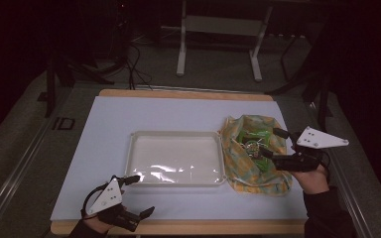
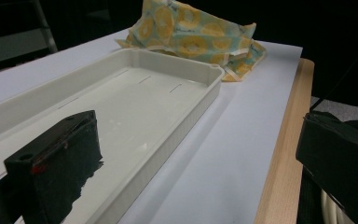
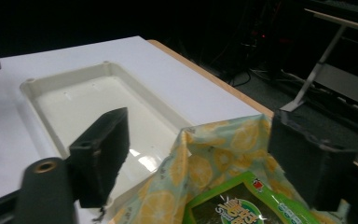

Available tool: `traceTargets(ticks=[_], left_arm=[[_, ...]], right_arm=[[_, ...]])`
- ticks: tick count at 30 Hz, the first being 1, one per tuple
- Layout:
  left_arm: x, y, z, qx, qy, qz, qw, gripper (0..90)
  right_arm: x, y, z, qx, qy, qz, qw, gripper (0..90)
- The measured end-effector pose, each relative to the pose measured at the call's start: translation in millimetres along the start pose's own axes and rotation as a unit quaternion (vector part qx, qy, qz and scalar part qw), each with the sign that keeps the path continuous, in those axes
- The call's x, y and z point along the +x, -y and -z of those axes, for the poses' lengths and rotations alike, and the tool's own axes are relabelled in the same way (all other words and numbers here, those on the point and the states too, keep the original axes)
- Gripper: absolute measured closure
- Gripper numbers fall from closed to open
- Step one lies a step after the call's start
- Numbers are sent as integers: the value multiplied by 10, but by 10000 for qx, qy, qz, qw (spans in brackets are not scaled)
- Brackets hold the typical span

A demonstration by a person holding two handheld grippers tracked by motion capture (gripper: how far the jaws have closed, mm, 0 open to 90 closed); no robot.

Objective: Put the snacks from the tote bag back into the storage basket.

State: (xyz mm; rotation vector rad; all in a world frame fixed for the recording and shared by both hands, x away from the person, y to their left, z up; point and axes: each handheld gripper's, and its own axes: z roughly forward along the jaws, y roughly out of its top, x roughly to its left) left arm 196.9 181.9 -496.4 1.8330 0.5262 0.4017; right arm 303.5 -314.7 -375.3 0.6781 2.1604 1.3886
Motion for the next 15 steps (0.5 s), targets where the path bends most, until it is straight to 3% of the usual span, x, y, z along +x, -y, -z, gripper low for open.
traceTargets(ticks=[4, 11, 12, 15], left_arm=[[-2, 0, 0, 5, 6, 1, 10000, 4], [-1, 0, -4, 3, 11, 8, 10000, 4], [-1, 0, -3, 5, 14, 3, 10000, 4], [-1, 0, -3, 10, 11, 5, 10000, 4]], right_arm=[[-84, 24, -40, 37, 91, -177, 9998, 213], [-196, 111, -142, 249, 395, -257, 9986, 255], [-256, 165, -176, 274, 379, -421, 9980, 257], [-323, 240, -219, 298, 399, -585, 9970, 258]])
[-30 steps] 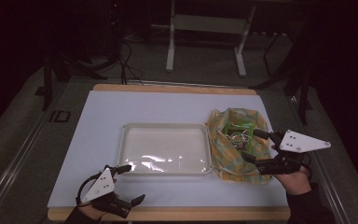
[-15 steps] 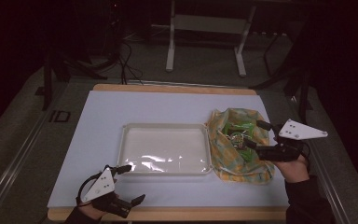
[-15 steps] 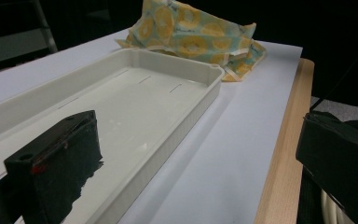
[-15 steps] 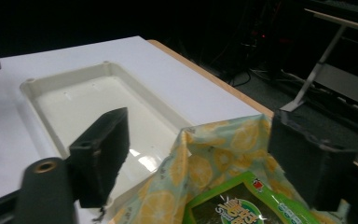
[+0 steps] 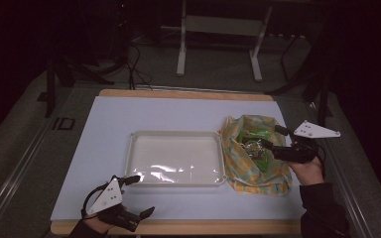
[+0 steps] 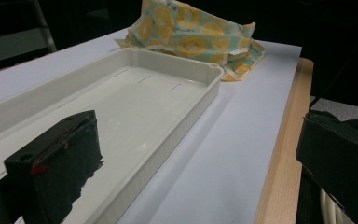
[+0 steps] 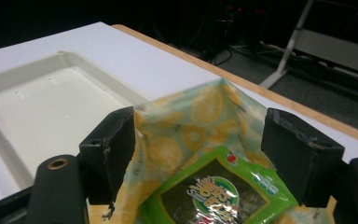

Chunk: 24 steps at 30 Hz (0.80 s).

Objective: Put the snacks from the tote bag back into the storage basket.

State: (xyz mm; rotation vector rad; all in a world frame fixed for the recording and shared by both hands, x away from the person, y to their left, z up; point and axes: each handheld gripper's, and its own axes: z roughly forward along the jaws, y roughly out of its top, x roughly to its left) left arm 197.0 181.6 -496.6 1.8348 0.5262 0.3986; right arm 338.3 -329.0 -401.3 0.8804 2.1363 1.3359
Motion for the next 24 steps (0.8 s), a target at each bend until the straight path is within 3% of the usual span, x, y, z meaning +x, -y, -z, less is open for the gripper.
traceTargets(ticks=[13, 17, 24], left_arm=[[-2, 0, -7, 4, 15, -3, 10000, 3], [-3, 0, -8, 20, 18, -14, 10000, 3], [0, 1, -11, 28, 28, -7, 10000, 4]], right_arm=[[-201, 272, -232, 332, 362, -465, 9977, 317], [-279, 384, -338, 527, 536, -634, 9952, 356], [-376, 543, -444, 737, 564, -854, 9920, 385]])
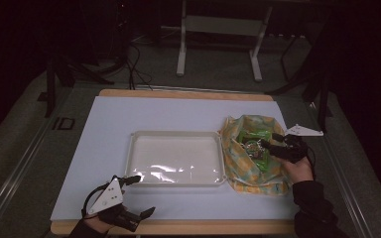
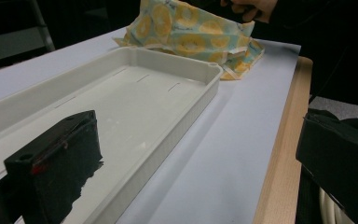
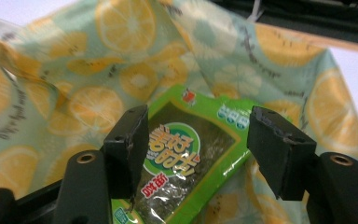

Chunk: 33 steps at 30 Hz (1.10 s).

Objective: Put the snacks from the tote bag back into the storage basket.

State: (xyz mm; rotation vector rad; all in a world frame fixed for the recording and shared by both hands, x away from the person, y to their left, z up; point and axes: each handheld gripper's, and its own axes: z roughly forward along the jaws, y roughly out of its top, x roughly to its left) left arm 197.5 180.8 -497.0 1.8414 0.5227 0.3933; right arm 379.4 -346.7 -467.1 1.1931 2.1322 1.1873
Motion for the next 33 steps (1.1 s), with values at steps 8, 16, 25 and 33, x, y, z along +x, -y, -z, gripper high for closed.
traceTargets(ticks=[8, 16, 25, 33], left_arm=[[3, 1, -6, 0, 3, 8, 10000, 4], [3, 2, -6, 1, 6, 11, 10000, 4], [4, 1, -7, -1, 6, 19, 10000, 4], [2, 1, -9, 16, 14, 9, 10000, 4]], right_arm=[[-59, 126, -136, 294, 95, -171, 9994, 386], [-104, 231, -225, 504, 107, -338, 9981, 384], [-107, 278, -302, 685, -4, -449, 9966, 365], [-85, 322, -387, 939, -33, -368, 9949, 372]])
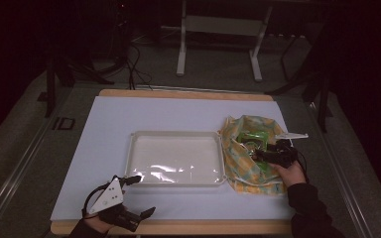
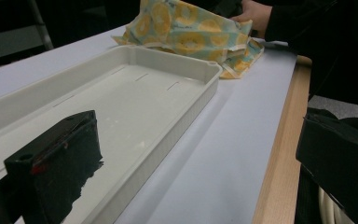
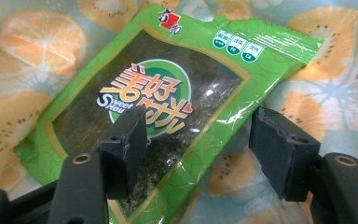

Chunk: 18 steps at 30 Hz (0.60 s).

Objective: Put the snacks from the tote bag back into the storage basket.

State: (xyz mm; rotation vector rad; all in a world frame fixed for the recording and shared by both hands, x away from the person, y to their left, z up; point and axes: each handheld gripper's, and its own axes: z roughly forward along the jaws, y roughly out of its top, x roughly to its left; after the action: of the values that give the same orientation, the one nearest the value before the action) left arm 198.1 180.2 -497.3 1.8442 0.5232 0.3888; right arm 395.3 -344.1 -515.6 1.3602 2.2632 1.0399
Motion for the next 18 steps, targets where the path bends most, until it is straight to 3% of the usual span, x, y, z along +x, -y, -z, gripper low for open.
traceTargets(ticks=[4, 9, 14, 18], left_arm=[[-1, 0, -2, 4, 2, -12, 10000, 4], [-4, -3, 2, -6, -7, -36, 10000, 4], [-6, -4, 1, -16, -1, -31, 10000, 4], [-4, -4, 0, -10, -3, -37, 10000, 4]], right_arm=[[14, 8, -53, 201, 1, 99, 9997, 391], [33, 13, -78, 263, -25, 106, 9996, 456], [2, -8, -89, 419, -239, -126, 9988, 560], [32, -41, -80, 554, -226, -16, 9982, 701]])
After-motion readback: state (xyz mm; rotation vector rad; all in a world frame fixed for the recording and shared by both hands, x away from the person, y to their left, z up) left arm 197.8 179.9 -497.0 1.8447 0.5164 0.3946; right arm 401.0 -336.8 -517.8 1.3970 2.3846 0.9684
